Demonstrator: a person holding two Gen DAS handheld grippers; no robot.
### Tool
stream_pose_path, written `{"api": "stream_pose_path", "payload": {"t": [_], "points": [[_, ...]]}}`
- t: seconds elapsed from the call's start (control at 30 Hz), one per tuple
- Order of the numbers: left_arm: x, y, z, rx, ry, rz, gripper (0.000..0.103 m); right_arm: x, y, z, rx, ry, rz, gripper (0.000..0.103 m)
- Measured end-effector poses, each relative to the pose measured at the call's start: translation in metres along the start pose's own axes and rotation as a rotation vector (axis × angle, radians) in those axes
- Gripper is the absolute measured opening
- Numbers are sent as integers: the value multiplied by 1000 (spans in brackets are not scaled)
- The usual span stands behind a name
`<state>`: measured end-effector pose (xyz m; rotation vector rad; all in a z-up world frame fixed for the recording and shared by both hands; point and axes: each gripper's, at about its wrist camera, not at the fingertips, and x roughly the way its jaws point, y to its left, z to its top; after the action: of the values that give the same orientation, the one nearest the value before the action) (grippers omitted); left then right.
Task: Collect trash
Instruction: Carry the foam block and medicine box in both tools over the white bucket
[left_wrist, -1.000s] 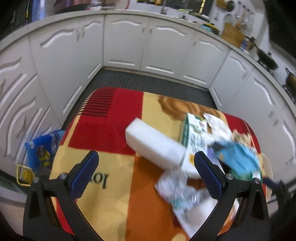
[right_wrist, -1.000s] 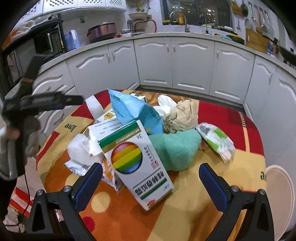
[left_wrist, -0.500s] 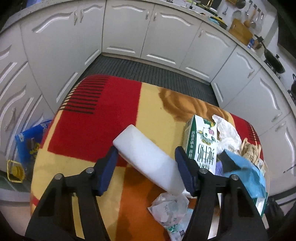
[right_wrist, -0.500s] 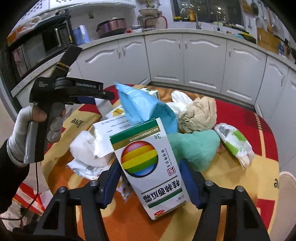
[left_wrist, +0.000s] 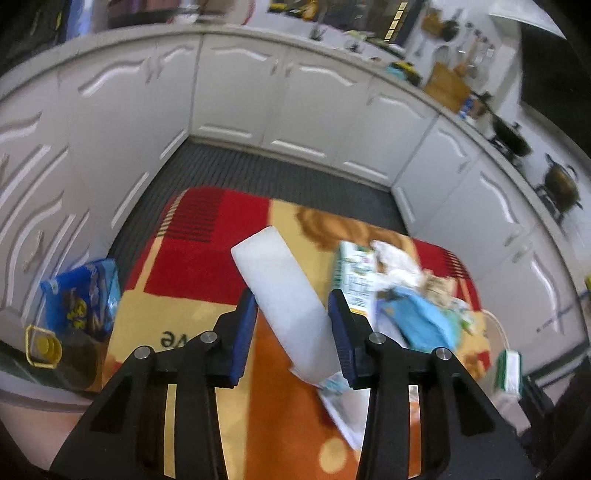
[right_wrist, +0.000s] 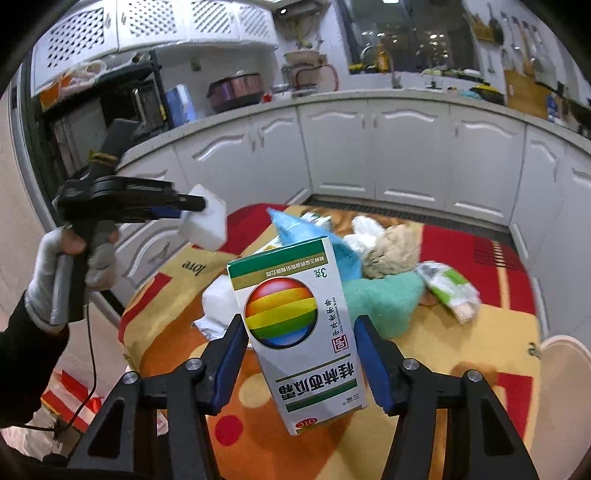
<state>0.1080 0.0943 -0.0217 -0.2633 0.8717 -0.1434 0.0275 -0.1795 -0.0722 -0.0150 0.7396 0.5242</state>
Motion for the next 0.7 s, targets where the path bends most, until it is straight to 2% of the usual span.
{"api": "stream_pose_path", "payload": {"t": [0.17,0.4,0.7], "points": [[-22,-54,-14,114,-5,-94,37,-24,-19,0,51,-30,-90,56],[-18,-139,-40,254,46,-213,37,-57,-53,-8,113,-60,-186,55],[-3,-231,-68,401,77,-264,37,-95,-96,-22,182,-85,-313,55]]}}
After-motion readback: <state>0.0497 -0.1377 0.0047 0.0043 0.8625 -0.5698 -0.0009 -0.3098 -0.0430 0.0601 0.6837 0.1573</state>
